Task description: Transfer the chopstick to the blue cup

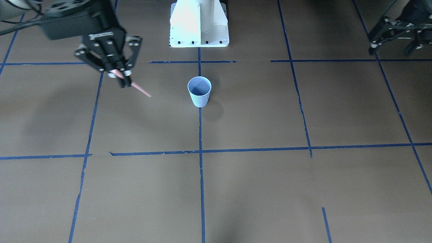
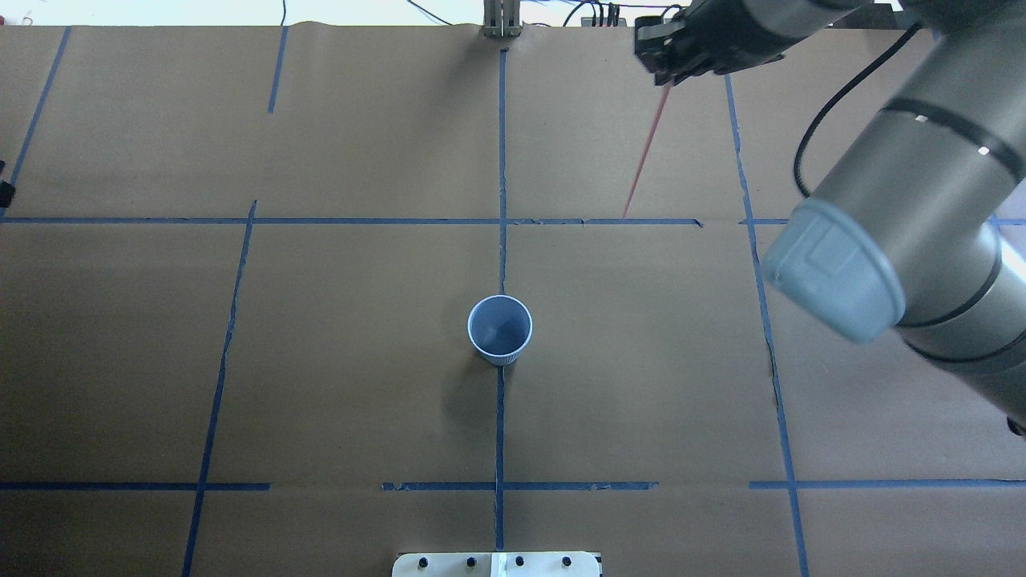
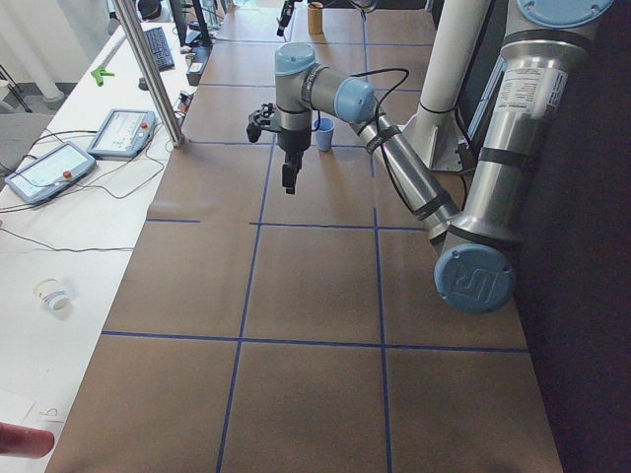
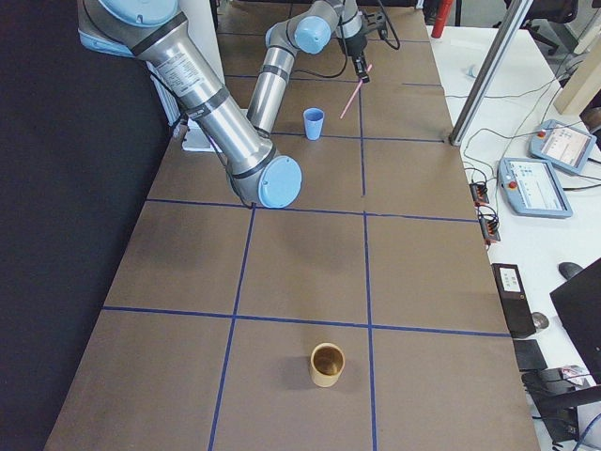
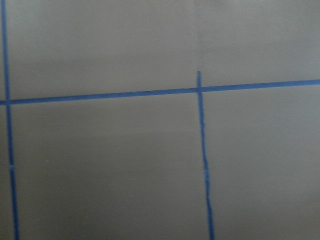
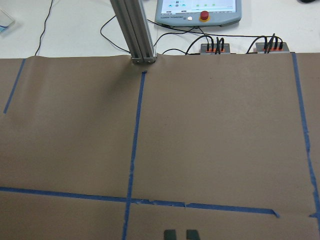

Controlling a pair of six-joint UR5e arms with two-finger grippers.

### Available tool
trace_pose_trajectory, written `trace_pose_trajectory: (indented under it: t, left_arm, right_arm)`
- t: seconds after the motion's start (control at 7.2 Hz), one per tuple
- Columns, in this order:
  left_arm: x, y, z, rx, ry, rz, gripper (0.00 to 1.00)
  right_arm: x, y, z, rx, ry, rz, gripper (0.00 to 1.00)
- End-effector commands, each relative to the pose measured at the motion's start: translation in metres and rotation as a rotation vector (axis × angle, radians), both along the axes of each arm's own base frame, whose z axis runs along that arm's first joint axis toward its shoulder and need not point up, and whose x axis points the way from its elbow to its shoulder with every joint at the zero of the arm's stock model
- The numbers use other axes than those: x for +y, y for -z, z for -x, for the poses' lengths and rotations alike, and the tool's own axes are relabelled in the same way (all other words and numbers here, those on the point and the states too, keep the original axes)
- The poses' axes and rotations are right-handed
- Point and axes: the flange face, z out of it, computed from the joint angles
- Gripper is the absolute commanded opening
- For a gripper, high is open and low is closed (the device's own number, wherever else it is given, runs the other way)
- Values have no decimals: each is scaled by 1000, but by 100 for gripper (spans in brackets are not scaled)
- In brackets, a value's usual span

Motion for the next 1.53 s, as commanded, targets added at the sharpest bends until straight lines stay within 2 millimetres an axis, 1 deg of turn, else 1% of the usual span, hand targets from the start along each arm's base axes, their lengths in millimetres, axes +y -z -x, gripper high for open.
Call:
trace_pose_trajectory:
  t: [0.0,0.14,0.28,0.42,0.69,0.83,1.11,1.25,1.39]
  left_arm:
    - [-2,-39,38,-32,-35,-17,100]
    - [-5,-46,43,-36,-39,-16,100]
    - [-5,-49,44,-36,-37,-8,100]
    - [-4,-50,47,-33,-30,-4,100]
    - [-4,-50,48,-33,-30,-4,100]
    - [-4,-50,48,-33,-28,-4,100]
    - [-4,-50,49,-32,-27,-5,100]
    - [-4,-50,49,-31,-27,-5,100]
    - [-4,-50,49,-31,-27,-4,100]
  right_arm:
    - [56,31,80,-5,-18,-53,0]
    - [65,36,109,19,-19,-69,0]
    - [70,42,127,33,-19,-81,0]
    - [77,40,135,43,-14,-87,0]
    - [89,32,149,56,11,-86,0]
    - [93,27,162,75,24,-80,0]
    - [97,15,174,99,39,-69,1]
    - [101,13,178,102,48,-68,14]
    - [104,10,181,105,56,-66,56]
